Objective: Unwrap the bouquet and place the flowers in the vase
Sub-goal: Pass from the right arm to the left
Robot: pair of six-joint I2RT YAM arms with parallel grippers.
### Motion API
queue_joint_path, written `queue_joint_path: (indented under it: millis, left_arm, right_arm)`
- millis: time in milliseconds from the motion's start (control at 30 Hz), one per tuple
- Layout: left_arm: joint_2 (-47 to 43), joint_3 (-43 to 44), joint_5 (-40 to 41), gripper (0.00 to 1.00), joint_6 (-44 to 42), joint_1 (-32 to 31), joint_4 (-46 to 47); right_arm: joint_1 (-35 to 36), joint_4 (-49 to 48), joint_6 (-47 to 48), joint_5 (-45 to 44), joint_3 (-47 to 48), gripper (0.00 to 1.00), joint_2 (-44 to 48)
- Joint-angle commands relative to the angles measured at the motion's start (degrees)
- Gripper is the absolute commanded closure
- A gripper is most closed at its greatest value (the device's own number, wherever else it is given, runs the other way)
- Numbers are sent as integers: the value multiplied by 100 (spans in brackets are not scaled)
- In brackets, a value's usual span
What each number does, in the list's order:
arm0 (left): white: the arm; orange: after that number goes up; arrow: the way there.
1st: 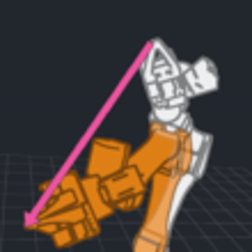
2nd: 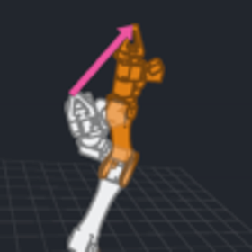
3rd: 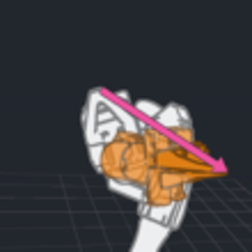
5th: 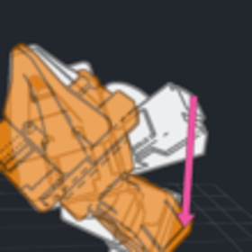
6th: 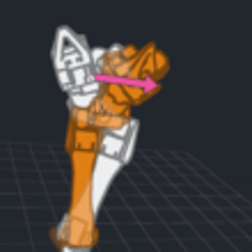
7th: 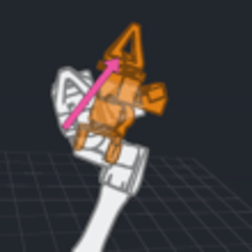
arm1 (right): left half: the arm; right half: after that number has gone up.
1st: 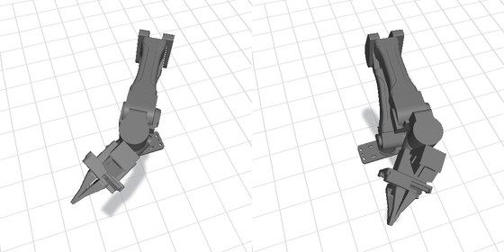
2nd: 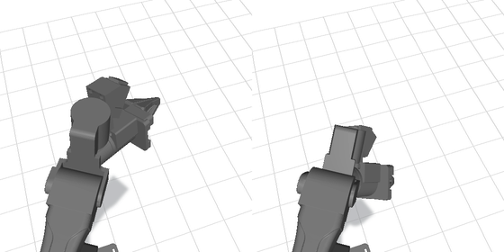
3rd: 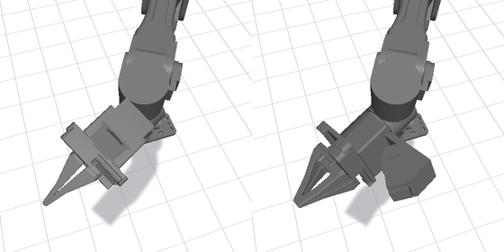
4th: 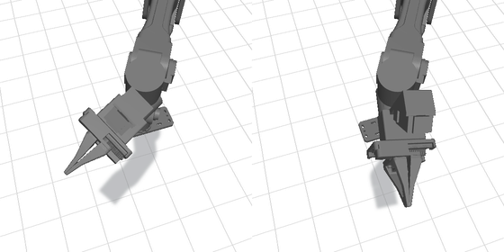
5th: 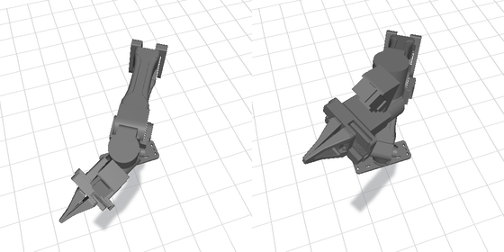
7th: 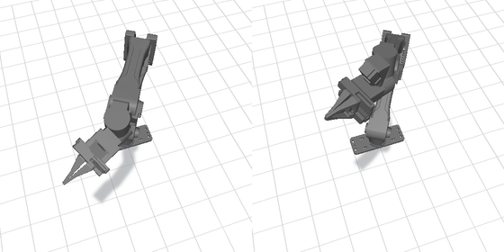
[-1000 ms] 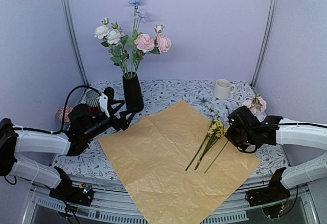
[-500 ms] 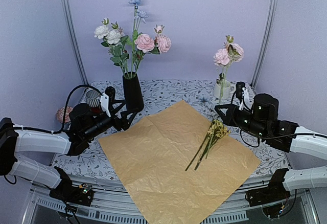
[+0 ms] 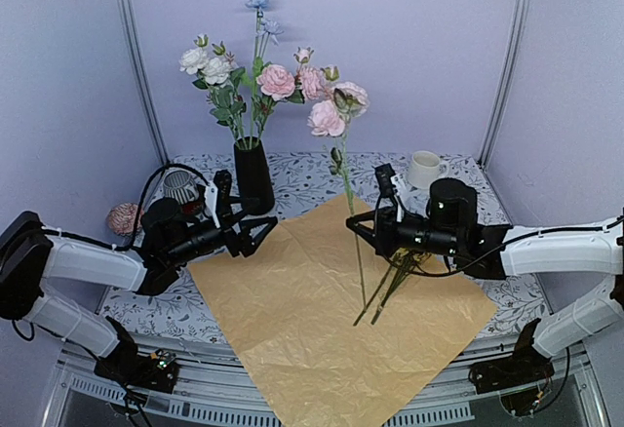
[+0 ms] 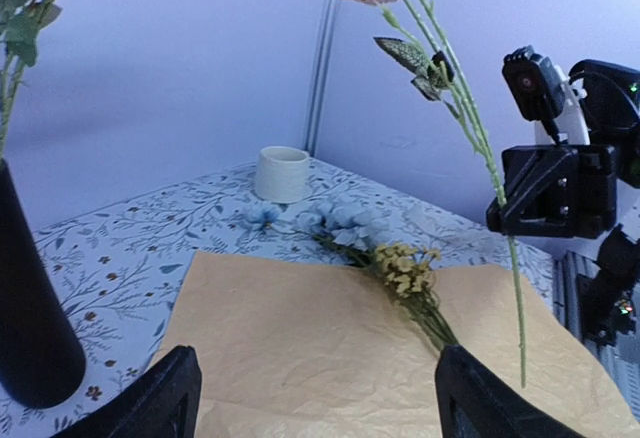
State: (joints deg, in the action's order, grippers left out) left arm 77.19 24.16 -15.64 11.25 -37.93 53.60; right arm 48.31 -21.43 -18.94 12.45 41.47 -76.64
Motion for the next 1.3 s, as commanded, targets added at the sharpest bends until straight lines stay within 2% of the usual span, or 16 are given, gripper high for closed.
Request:
queue_joint_path:
  millis: [0, 100, 400, 567, 933, 1067, 1267]
  left_arm:
    - [166, -14, -1034, 17, 395, -107, 871]
    - [161, -12, -1328, 17, 471, -135, 987]
    - [86, -53, -2375, 18, 906, -188, 1704]
    - [61, -5, -2374, 20, 856, -265, 1556]
    - [313, 260, -2431, 32, 756, -514, 1252]
    - [327, 320, -2364, 46, 678, -544, 1074]
    - [351, 430, -2269, 92, 576, -563, 822]
  right_arm:
    - [686, -1203, 491, -615, -184, 98, -12]
    - [958, -1290, 789, -896, -48, 98, -228]
    - [1280, -1077, 1130, -921, 530, 98, -950]
    - [1528, -1038, 1348, -1259, 834, 98, -1270]
    - [1734, -1023, 1458, -1263, 1260, 98, -1793]
    - [1771, -1008, 1538, -1255, 1315, 98, -1867]
    - [1787, -954, 1627, -1237, 1320, 97, -1898]
